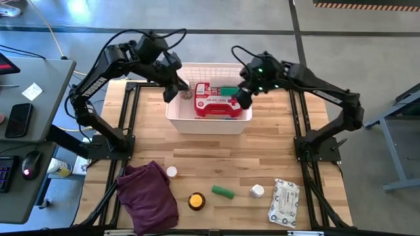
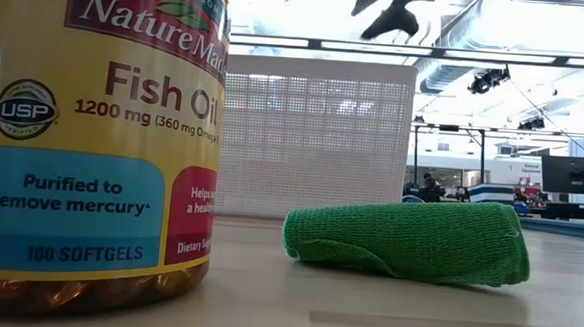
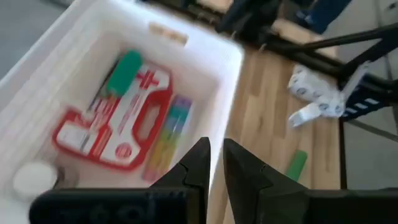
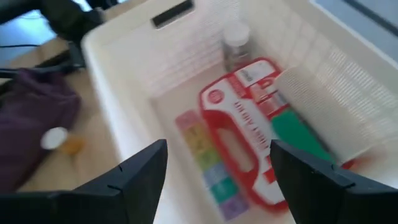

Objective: Pick & place medical supplies in basket/bin
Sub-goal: Put the green bandage into the white bin

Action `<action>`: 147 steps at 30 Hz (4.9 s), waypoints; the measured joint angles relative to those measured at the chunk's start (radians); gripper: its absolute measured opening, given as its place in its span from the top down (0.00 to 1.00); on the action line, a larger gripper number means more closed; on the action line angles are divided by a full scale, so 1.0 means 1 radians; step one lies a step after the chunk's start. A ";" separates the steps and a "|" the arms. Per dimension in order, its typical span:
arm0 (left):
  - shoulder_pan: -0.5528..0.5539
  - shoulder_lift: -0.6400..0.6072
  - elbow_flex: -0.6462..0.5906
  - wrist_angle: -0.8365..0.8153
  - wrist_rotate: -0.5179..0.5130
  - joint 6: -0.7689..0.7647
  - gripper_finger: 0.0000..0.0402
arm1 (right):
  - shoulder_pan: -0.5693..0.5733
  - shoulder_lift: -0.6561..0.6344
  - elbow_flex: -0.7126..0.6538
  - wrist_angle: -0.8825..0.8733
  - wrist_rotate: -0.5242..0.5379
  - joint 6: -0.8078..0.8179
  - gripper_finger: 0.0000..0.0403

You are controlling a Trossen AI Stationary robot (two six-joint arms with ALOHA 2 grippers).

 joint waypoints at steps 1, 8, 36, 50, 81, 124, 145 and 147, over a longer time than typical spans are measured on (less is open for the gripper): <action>-0.021 -0.001 0.000 0.026 0.000 -0.002 0.80 | 0.014 -0.018 0.000 -0.013 -0.001 0.018 0.32; -0.236 0.073 0.000 0.167 0.010 -0.024 0.80 | 0.107 -0.179 0.000 -0.088 0.055 0.113 0.32; -0.744 0.582 0.001 0.351 -0.141 -0.174 0.19 | 0.413 -0.460 0.000 -0.367 0.331 0.204 0.32; -0.775 0.756 -0.001 0.413 -0.104 -0.208 0.20 | 0.488 -0.473 0.000 -0.400 0.383 0.229 0.32; -0.772 0.916 0.016 0.385 -0.208 -0.174 0.51 | 0.536 -0.463 0.000 -0.400 0.446 0.347 0.32; 0.049 0.506 0.158 0.108 -0.190 0.557 0.79 | 0.469 -0.401 0.000 -0.334 0.996 0.518 0.32; 0.145 0.566 -0.047 0.198 -0.158 0.617 0.73 | 0.308 -0.345 0.000 -0.295 0.843 0.395 0.32; 0.138 0.566 -0.070 0.212 -0.195 0.635 0.72 | 0.305 -0.347 0.000 -0.293 0.826 0.377 0.32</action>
